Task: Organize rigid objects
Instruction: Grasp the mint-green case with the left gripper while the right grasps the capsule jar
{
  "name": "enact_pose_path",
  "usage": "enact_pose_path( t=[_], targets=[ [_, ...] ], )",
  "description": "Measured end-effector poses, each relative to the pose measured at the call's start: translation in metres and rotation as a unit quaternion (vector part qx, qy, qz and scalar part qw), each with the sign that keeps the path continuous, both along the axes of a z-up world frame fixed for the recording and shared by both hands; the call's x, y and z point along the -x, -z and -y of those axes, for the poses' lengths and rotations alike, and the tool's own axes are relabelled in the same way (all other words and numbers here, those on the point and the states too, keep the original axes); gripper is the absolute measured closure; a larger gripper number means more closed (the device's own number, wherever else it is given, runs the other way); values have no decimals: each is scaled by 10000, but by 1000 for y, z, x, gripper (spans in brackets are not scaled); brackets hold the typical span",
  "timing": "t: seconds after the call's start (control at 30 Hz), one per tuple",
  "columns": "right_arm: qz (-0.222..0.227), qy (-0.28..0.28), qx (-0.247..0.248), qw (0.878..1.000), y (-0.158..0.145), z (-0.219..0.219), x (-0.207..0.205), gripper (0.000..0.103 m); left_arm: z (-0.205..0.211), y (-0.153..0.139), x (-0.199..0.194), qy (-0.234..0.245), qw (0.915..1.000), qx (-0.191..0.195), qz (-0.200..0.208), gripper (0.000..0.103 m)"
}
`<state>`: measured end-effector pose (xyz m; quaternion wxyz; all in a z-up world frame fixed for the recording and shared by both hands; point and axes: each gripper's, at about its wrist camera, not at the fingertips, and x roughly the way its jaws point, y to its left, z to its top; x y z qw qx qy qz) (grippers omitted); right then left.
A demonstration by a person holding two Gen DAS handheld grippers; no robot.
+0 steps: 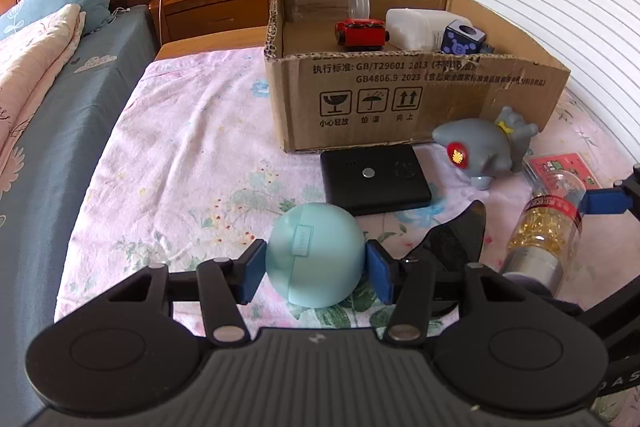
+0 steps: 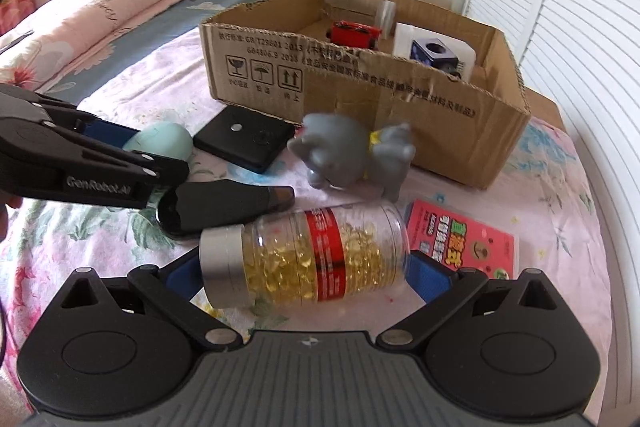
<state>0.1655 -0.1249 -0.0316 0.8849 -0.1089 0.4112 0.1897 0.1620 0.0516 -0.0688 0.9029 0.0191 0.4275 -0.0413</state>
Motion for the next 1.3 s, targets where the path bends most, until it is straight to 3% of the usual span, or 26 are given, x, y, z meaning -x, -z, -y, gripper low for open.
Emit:
enact_pose_path(
  t=[0.3,0.37,0.77,1.0,1.3],
  targets=[
    [160,-339,230,9990,-5,-6,1,1,-1,-1,-1,249,9997,-72,-30,51],
    [161,-407,280,9986,-8,-7,1,5,-2,-2,-1,363,9993,-110,-45,51],
    [-77,-535,425,9976,-17,-6,8,5,-10,-14,1,1061,9940,-199,-172,51],
    [-113,-510,390,9979,-33,1,12,5,-10,-34,4,1466,9888,-203,-207,51],
    [173,-444,153,9987,-66,13,10,5,-6,-84,-10,1785,9838,-136,137,51]
  ],
)
